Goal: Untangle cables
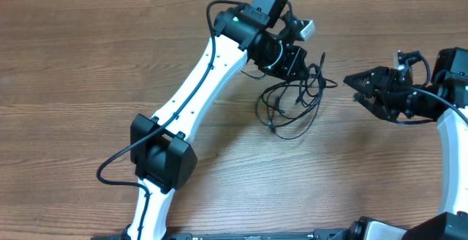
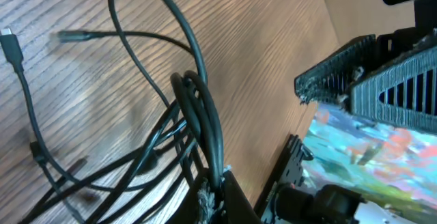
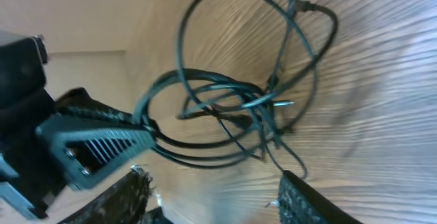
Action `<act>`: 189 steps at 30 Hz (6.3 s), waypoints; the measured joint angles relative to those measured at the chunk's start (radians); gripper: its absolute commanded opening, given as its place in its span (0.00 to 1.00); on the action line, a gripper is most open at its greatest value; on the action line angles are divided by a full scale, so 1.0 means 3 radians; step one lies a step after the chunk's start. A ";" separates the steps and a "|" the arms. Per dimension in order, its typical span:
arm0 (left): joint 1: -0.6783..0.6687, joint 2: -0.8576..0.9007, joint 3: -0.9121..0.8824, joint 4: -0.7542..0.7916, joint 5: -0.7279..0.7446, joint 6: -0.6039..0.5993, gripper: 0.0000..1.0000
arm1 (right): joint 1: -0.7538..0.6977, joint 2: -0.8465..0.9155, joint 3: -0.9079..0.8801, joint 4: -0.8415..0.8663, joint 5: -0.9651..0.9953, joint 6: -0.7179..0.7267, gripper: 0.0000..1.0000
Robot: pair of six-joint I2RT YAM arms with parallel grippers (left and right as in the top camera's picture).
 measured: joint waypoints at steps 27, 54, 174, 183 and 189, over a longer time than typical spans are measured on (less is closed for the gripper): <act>-0.0067 0.0001 0.0000 0.0036 -0.0244 -0.0140 0.04 | 0.1021 0.0462 -0.0067 0.1195 0.0535 0.1371 0.28; 0.0036 0.0001 0.0000 -0.0500 -0.1021 -0.0151 0.05 | 0.0571 0.0392 -0.0103 0.1593 -0.0271 0.1256 0.04; 0.0524 -0.0487 0.0000 0.0426 0.0434 -0.1152 0.04 | 0.1484 0.0872 -0.0103 0.3549 0.0084 0.2614 0.04; 0.0594 -0.0487 0.0000 -0.0137 -0.0160 -0.0579 0.04 | 0.0738 0.0521 -0.0103 0.3507 -0.0688 0.2566 0.04; 0.0591 -0.0487 0.0000 -0.0352 -0.0512 -0.0224 0.04 | 0.0159 0.0519 -0.0103 0.3208 -0.1068 0.2394 0.04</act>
